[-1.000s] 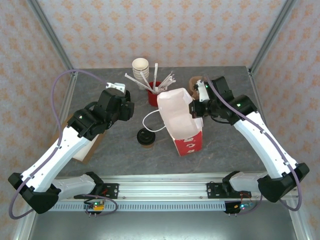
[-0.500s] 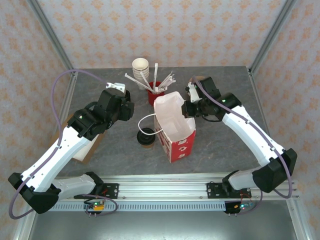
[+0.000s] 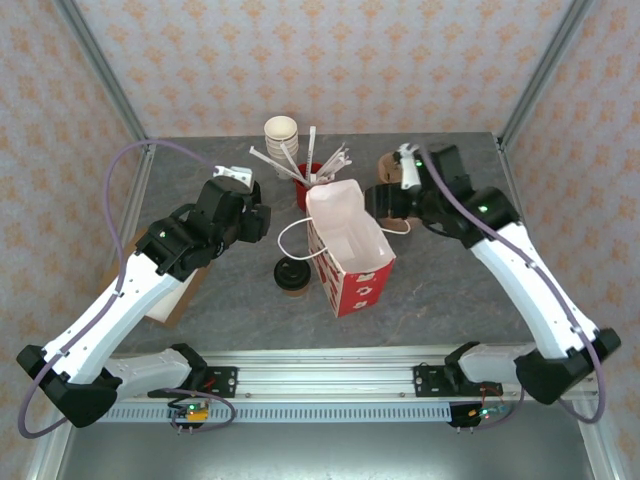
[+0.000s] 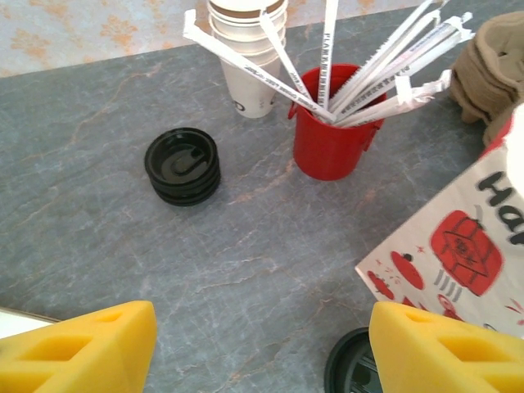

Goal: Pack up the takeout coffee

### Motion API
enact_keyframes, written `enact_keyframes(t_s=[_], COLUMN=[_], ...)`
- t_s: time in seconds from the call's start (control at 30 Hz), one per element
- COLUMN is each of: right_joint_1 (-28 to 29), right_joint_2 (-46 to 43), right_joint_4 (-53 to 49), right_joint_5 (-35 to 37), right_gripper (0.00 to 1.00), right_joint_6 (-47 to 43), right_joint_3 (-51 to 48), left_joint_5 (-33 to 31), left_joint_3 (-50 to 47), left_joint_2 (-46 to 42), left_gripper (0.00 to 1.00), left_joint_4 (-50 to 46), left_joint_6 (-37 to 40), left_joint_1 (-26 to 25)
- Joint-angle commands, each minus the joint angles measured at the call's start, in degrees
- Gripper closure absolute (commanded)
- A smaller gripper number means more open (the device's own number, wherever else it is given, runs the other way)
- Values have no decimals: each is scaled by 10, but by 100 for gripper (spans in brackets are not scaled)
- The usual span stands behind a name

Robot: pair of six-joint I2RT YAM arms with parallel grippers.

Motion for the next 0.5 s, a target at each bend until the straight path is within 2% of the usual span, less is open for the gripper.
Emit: enact_keyframes(t_s=[0.0,0.07,0.17,0.47], right_joint_1=[-63,-104,-133,-146], right_joint_2=[7,35,92,270], right_joint_4=[-10,-6,5,27], right_joint_5=[61,87,113,123], right_gripper=[25,26,27,36], right_joint_6=[18,23,24,21], right_joint_3=[18,20,27,86], left_joint_5=[42,61,69,74], left_joint_3=[-2,0,7,23], left_joint_2=[-11,-7,2,15], left_gripper=[30,30,30,30], left_joint_4=[34,41,39,31], left_joint_6=[-20,-25,-27,-30], left_joint_1=[6,6,5,5])
